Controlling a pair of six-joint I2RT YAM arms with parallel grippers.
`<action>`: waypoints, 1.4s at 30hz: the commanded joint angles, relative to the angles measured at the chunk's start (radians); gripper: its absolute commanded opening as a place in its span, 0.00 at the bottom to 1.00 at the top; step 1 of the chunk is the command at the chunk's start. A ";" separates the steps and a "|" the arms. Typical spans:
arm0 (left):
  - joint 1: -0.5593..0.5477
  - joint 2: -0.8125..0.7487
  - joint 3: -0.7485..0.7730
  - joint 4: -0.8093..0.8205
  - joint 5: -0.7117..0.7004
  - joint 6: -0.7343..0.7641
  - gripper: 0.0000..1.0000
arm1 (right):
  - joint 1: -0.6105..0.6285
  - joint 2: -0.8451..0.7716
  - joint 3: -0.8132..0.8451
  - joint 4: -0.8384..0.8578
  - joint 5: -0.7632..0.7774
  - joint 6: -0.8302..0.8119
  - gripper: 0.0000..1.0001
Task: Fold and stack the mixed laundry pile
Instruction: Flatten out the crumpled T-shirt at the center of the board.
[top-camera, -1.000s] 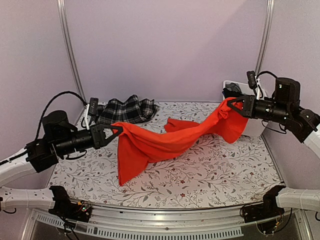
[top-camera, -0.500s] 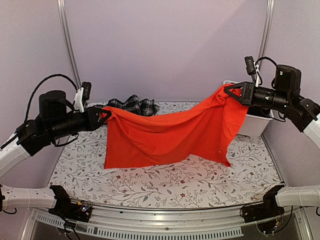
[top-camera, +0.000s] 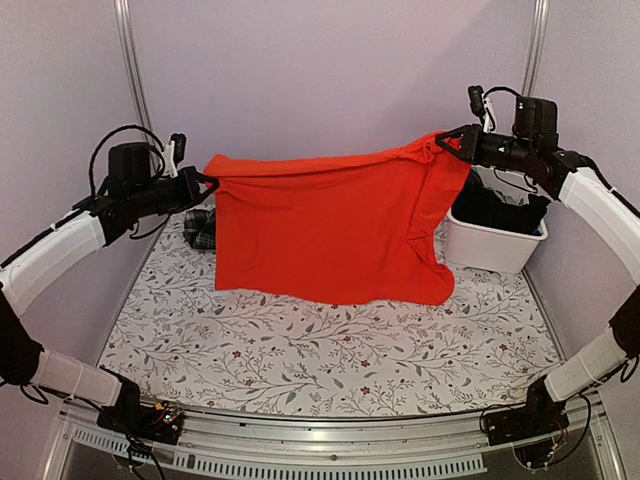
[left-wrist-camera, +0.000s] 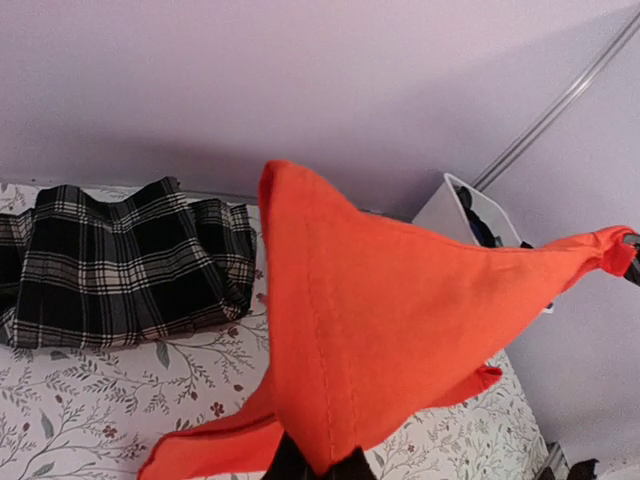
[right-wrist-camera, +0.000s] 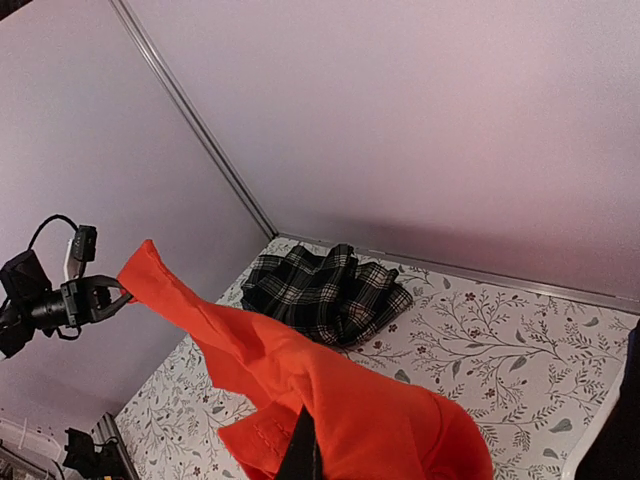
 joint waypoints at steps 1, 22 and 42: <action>-0.061 -0.132 -0.188 0.082 0.166 0.034 0.00 | 0.002 -0.108 -0.193 0.066 -0.164 0.037 0.00; -0.146 -0.538 -0.826 0.035 0.020 -0.269 0.76 | 0.077 -0.397 -1.222 0.331 -0.229 0.291 0.00; -0.178 0.117 -0.530 0.129 -0.060 -0.058 0.50 | 0.077 -0.373 -1.187 0.332 -0.220 0.272 0.00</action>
